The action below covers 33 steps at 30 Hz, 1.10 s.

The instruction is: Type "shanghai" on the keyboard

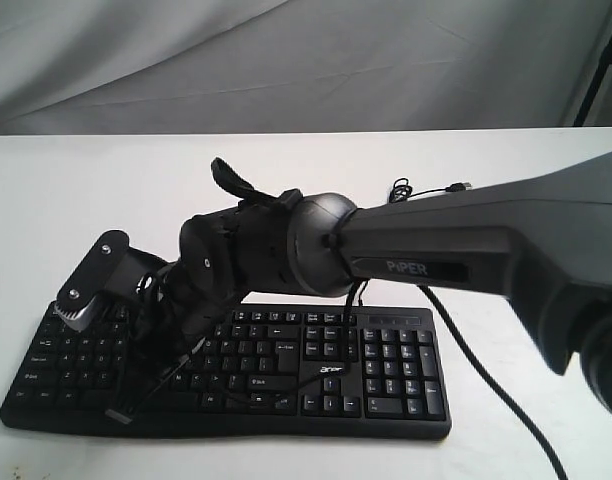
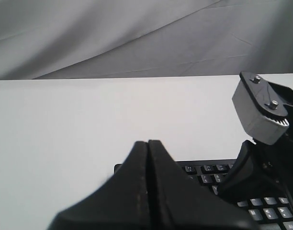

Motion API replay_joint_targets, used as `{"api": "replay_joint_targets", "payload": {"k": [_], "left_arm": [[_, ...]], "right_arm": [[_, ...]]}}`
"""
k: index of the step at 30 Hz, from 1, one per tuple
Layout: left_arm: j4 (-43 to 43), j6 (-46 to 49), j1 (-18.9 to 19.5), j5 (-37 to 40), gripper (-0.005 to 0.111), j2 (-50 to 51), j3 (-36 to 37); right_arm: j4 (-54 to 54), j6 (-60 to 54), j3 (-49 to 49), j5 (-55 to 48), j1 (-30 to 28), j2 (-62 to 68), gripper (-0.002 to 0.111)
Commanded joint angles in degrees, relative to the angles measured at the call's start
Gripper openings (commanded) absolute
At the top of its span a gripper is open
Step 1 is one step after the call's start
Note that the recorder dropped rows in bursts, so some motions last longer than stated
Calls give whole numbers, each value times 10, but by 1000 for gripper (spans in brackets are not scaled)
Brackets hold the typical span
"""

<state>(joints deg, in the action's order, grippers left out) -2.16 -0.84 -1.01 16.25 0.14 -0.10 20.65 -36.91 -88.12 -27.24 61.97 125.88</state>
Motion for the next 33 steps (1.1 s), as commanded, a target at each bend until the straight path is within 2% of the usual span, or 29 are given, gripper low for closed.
{"api": "replay_joint_targets", "payload": {"k": [1,33], "left_arm": [[-3,-4,1,-1,0,-1,1],[-3,-4,1,-1,0,-1,1]], "right_arm": [[4,-4,3,-3,-1,8,0],[-13,-4,3,18,-8,13,0]]}}
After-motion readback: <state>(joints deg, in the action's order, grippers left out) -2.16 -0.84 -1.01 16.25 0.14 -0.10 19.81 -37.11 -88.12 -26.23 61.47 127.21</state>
